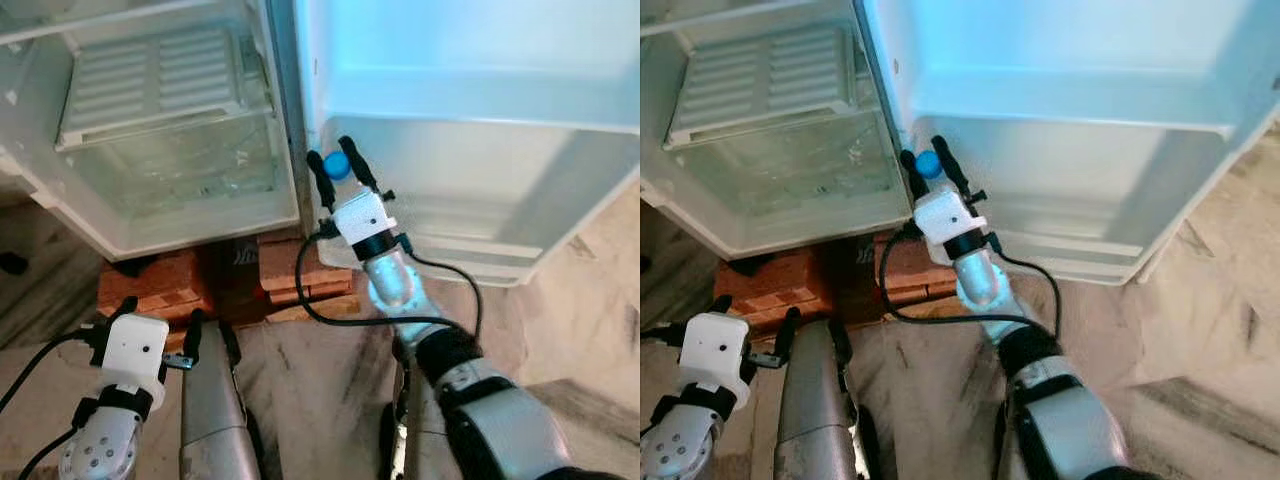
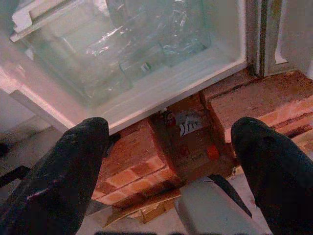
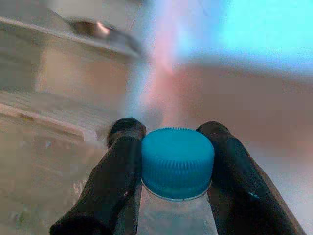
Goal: Restocking fridge
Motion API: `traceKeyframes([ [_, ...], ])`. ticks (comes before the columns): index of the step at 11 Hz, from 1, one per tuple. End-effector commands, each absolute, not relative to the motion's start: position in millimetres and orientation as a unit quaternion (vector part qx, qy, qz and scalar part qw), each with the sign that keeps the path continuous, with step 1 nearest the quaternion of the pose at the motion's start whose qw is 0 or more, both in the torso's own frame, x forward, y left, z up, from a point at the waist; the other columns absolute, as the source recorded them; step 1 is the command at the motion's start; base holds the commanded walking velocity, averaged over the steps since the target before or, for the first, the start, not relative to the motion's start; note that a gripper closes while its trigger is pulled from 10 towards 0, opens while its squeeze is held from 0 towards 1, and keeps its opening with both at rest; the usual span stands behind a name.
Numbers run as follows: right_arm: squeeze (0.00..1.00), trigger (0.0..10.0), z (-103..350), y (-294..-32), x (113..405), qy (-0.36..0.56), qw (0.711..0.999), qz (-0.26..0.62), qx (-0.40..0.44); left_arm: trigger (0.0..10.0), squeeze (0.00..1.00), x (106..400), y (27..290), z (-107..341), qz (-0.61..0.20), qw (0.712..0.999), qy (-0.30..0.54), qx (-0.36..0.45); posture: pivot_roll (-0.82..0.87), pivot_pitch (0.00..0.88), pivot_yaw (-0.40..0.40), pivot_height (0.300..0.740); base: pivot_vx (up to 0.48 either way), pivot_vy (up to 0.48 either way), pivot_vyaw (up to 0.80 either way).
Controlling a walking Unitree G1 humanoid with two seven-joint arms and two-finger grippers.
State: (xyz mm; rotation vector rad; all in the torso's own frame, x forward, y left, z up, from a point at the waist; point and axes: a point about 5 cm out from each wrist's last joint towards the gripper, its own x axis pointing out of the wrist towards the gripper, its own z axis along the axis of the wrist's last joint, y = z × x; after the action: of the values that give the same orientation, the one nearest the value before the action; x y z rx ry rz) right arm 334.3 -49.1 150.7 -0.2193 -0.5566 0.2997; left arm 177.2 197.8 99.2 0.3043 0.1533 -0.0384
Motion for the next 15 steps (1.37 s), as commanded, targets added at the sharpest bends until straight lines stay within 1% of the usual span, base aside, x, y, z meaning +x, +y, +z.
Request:
traceKeyframes([
  [1,0.0,10.0,124,-61,339,-0.175,0.974,0.116,-0.087,10.0,0.0,175,201,98,-0.02,0.984,0.086,0.157,0.28,0.225,0.066,0.469,0.0,0.0,0.0],
  [2,0.0,10.0,110,-62,344,-0.106,0.984,0.115,-0.086,10.0,0.0,179,199,96,-0.022,0.983,0.09,0.156,0.26,0.215,0.061,0.469,0.0,0.0,0.0],
  [3,0.0,10.0,104,-59,345,-0.073,0.985,0.131,-0.083,10.0,0.0,180,198,95,-0.023,0.984,0.09,0.154,0.26,0.209,0.056,0.469,0.0,0.0,0.0],
  [5,0.0,10.0,106,-50,347,-0.059,0.982,0.168,-0.056,10.0,0.0,185,195,92,-0.023,0.984,0.09,0.152,0.25,0.191,0.044,0.469,0.0,0.0,0.0],
  [6,1.0,10.0,118,-43,349,-0.08,0.976,0.199,-0.024,10.0,0.0,189,193,91,-0.023,0.984,0.089,0.15,0.24,0.182,0.037,0.469,0.0,0.0,0.0],
  [8,1.0,10.0,136,-34,350,-0.118,0.964,0.236,0.012,10.0,0.0,193,191,89,-0.019,0.986,0.086,0.144,0.23,0.169,0.03,0.469,0.0,0.0,0.0],
  [10,1.0,10.0,147,-36,354,-0.13,0.957,0.256,0.04,10.0,0.0,200,188,87,-0.016,0.987,0.082,0.14,0.21,0.14,0.017,0.469,0.0,0.0,0.0],
  [12,1.0,10.0,158,-52,359,-0.149,0.952,0.262,0.047,10.0,0.0,207,187,86,-0.01,0.988,0.074,0.137,0.2,0.114,0.003,0.469,0.0,0.0,0.0],
  [13,1.0,10.0,158,-67,358,-0.156,0.95,0.266,0.042,10.0,0.0,210,186,85,-0.007,0.988,0.071,0.135,0.19,0.095,-0.005,0.469,0.0,0.0,0.0],
  [15,1.0,10.0,145,-95,343,-0.149,0.952,0.266,0.025,10.0,0.0,215,186,81,-0.003,0.989,0.067,0.132,0.16,0.067,-0.009,0.469,0.0,0.0,0.0],
])
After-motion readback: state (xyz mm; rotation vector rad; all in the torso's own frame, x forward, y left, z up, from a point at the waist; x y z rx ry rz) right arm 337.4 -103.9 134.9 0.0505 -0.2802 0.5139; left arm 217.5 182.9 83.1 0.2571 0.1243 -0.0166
